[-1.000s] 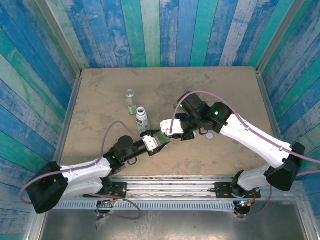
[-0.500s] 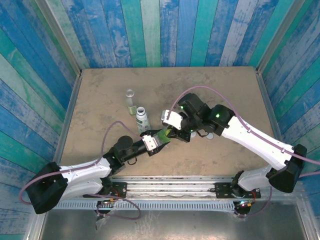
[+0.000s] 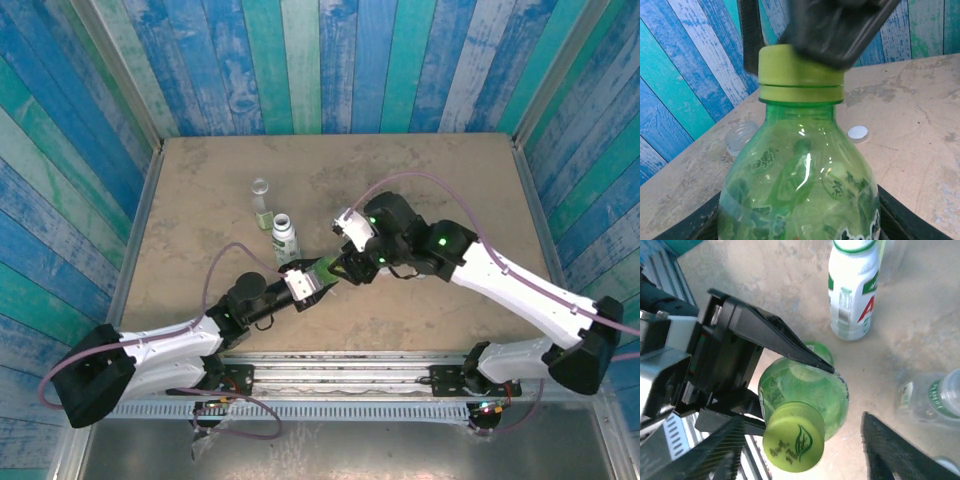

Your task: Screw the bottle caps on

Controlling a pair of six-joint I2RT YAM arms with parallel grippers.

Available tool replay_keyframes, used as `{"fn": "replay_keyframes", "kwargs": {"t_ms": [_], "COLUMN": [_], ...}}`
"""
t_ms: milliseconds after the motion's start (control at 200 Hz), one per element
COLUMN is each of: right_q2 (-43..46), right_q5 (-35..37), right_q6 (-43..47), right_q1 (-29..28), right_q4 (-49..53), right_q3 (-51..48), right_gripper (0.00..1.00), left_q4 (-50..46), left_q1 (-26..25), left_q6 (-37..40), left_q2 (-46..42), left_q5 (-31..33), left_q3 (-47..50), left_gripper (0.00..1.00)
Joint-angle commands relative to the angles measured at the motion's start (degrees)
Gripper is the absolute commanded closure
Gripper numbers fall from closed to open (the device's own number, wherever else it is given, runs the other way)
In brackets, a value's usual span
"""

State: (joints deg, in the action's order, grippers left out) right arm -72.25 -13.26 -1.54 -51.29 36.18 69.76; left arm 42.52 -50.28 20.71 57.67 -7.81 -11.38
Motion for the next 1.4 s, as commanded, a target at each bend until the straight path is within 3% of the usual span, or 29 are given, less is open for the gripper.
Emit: {"fn": "replay_keyframes", "kwargs": {"t_ms": [0,150,335,471,811,871,981,1061,1101,1262,1397], "right_q2": [5.96,11.29,13.38,11.55,11.39,11.9,13.03,14.25,15.03,20.2,25.26], "right_q5": [0.33,-3.73,-7.4,-8.4,-8.49,-7.72,-5.31,-2.22,-0.44,6.59,12.16], "right_q6": [7.03,7.6,5.6,5.01,8.21,8.68,9.09,9.24,9.14,3.55,-0.68], "right_q1": [-0.01,0.08,0.13,0.22,0.13,0.07,0.14,0.13,0.13,2.23,6.79], "right_q4": [-9.8,-23.03,-36.59,-36.84,-34.69,-33.71,-31.27,-27.82,-25.18,-16.92,-16.06], "right_q3": [-3.53,-12.13,-20.52,-20.54,-20.99,-20.69,-20.46,-20.54,-20.53,-22.98,-25.62], "right_gripper": [0.24,0.24,0.25,0.35,0.78,0.8,0.81,0.82,0.82,0.82,0.84], "left_q4": [3.86,9.86,14.01,13.93,13.74,13.54,13.06,12.51,13.03,14.76,16.42], "left_q1": [0.87,2.03,2.23,2.36,2.29,2.3,2.29,2.29,2.29,2.29,2.28], "left_q6": [-3.67,-10.14,-12.25,-12.36,-12.3,-12.31,-12.48,-12.68,-13.0,-13.93,-14.72], "left_q2": [-0.74,0.39,1.74,2.01,2.62,2.62,2.71,2.55,2.23,1.04,1.39], "left_q5": [-1.6,-5.05,-7.65,-8.2,-8.28,-8.31,-8.28,-8.1,-8.25,-6.27,-3.28], "left_q3": [0.55,1.14,1.19,0.79,0.55,0.35,-0.12,-0.26,-0.03,1.33,1.71], "left_gripper": [0.42,0.42,0.42,0.42,0.41,0.38,0.23,0.0,0.06,0.06,0.06]}}
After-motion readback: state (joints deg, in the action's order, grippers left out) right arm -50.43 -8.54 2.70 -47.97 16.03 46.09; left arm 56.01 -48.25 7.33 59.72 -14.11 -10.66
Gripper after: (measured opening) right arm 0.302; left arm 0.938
